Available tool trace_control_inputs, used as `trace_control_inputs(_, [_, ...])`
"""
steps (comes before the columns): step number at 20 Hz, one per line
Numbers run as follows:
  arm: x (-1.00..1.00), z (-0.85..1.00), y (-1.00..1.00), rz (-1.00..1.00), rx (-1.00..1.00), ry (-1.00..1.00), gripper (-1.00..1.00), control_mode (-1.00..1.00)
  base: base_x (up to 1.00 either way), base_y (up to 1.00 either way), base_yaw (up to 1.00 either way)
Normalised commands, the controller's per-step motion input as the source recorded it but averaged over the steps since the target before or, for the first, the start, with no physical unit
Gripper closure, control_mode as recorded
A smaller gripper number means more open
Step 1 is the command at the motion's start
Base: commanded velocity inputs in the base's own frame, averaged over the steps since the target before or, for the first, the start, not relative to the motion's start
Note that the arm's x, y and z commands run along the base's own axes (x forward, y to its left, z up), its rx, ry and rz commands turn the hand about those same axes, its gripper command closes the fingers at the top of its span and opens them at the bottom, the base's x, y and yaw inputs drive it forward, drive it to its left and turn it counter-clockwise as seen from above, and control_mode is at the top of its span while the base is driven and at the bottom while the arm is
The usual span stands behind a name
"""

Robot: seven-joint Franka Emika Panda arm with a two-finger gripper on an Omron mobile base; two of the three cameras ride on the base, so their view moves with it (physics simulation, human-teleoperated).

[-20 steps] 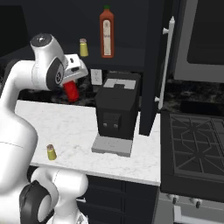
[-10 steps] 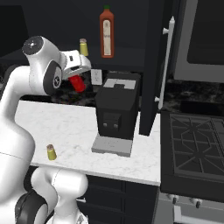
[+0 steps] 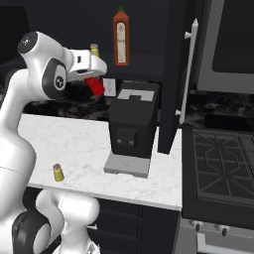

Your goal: Put the shaker and condiment bottle from the counter next to their counterparts in the cabinet.

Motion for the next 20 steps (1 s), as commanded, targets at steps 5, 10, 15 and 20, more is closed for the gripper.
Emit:
trace_control_inputs(5, [0.00,0.43,-0.13,-0.26,0.18,0.00,1.00,-1.00,0.00,0.00,0.00])
trace_control_inputs(10, [0.02,0.31,-0.18,-0.20,0.26,0.00,1.00,-1.00,0.00,0.00,0.00])
trace_control_inputs(15, [0.00,0.08,-0.10,-0.13,0.11,-0.09,1.00,-1.00,0.00,0.00,0.00])
trace_control_inputs(20, [0.00,0.00,0.00,-0.02,-0.16,-0.36,1.00,-1.00,0.00,0.00,0.00])
